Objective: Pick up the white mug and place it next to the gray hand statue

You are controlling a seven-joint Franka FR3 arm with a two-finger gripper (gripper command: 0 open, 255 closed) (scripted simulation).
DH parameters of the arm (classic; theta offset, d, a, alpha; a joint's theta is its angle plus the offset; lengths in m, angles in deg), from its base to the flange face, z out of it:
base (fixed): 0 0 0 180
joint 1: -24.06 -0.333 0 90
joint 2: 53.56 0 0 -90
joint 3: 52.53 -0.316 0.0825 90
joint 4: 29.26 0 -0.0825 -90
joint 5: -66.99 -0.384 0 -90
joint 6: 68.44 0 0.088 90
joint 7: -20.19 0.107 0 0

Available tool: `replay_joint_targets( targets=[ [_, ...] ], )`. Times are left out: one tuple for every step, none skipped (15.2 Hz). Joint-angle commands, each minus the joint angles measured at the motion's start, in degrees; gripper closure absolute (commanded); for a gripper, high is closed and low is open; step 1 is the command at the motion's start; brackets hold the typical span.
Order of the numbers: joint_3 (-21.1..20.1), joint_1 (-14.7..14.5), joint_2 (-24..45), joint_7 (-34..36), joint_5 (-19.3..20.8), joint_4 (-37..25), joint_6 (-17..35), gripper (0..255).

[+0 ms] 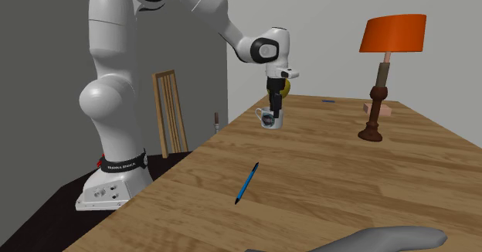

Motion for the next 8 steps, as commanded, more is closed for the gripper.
replay_joint_targets(
  targets=[
    [-0.02, -0.09, 1.08, 0.12, 0.13, 0.37, 1.49, 0],
    [-0.02, -0.14, 1.79, 0.18, 0.21, 0.76, 2.58, 0],
    [-0.02, -0.15, 1.78, 0.18, 0.21, 0.77, 2.58, 0],
    [-0.02, -0.15, 1.78, 0.18, 0.21, 0.76, 2.58, 0],
    [-0.02, -0.15, 1.79, 0.18, 0.21, 0.76, 2.58, 0],
    [-0.02, -0.15, 1.79, 0.18, 0.21, 0.76, 2.58, 0],
    [-0.02, -0.15, 1.79, 0.18, 0.21, 0.76, 2.58, 0],
    [-0.02, -0.15, 1.79, 0.18, 0.21, 0.76, 2.58, 0]
  ],
)
